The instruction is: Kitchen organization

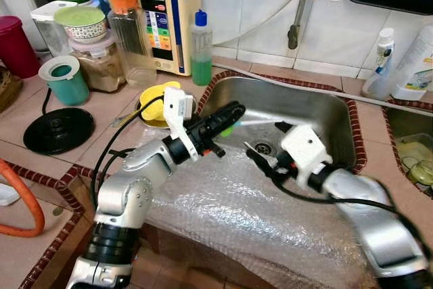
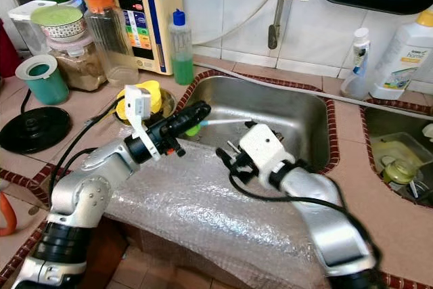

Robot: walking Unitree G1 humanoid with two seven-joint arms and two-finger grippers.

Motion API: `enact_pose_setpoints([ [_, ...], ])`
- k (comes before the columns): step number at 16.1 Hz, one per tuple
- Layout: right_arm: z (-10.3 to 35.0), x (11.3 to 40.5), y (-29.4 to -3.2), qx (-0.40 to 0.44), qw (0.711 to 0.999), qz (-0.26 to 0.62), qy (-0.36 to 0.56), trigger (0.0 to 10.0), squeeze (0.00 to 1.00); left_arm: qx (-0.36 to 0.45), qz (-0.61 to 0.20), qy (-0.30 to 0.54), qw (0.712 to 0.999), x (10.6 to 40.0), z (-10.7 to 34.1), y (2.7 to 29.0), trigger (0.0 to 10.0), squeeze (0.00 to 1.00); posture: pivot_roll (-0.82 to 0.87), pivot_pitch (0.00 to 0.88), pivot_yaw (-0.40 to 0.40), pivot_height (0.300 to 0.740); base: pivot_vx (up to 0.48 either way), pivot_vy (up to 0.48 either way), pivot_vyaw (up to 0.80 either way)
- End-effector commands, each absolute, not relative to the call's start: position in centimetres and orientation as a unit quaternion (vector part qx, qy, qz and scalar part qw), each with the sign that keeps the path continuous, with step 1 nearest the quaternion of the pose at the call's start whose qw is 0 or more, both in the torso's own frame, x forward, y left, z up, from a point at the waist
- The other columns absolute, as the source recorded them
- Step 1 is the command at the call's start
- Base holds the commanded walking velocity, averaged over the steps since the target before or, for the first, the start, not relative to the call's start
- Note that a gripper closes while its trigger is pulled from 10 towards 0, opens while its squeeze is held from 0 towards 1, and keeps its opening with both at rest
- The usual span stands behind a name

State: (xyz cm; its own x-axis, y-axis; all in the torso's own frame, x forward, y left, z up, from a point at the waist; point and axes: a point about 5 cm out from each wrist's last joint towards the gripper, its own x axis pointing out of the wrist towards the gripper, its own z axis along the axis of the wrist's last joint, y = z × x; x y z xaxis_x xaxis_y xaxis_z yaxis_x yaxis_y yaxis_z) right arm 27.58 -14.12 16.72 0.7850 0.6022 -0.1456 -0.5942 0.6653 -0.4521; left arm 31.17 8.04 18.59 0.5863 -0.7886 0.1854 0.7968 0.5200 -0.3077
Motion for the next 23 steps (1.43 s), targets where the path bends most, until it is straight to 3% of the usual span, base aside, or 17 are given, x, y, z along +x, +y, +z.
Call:
enact_pose_setpoints([
  [1, 17.7, 27.1, -13.4, -0.256, 0.899, 0.352, -0.04, 10.0, 0.0, -0.173, -0.449, -0.006, 0.876, 31.4, 18.6, 7.9, 0.0, 0.0, 0.01, 0.0, 0.024, 0.74, 0.0, 0.0, 0.0],
  [7, 19.0, 28.9, -14.2, -0.283, 0.905, 0.304, -0.089, 10.0, 0.0, -0.171, -0.465, 0.005, 0.868, 30.9, 18.2, 6.6, 0.0, 0.0, 0.01, 0.0, 0.021, 0.74, 0.0, 0.0, 0.0],
  [8, 18.8, 29.3, -13.8, -0.284, 0.903, 0.309, -0.093, 4.3, 0.0, -0.171, -0.469, 0.005, 0.866, 30.8, 18.2, 6.4, 0.0, 0.0, 0.01, 0.0, 0.02, 0.74, 0.0, 0.0, 0.0],
  [9, 18.7, 29.7, -13.2, -0.287, 0.899, 0.314, -0.102, 0.0, 0.0, -0.171, -0.471, 0.005, 0.866, 30.8, 18.2, 6.3, 0.0, 0.0, 0.01, 0.0, 0.024, 0.74, 0.0, 0.0, 0.0],
  [16, 17.9, 31.2, -12.2, -0.324, 0.882, 0.324, -0.108, 0.0, 0.0, -0.162, -0.466, 0.008, 0.869, 30.8, 18.0, 6.4, 0.0, 0.0, 0.03, 0.0, 0.023, 0.74, 0.0, 0.0, 0.0],
  [23, 16.9, 31.9, -14.2, -0.36, 0.89, 0.273, -0.057, 0.0, 0.0, -0.124, -0.455, 0.012, 0.882, 31.1, 17.4, 6.9, 0.0, 0.0, 0.02, 0.0, 0.027, 0.74, 0.0, 0.0, 0.0],
])
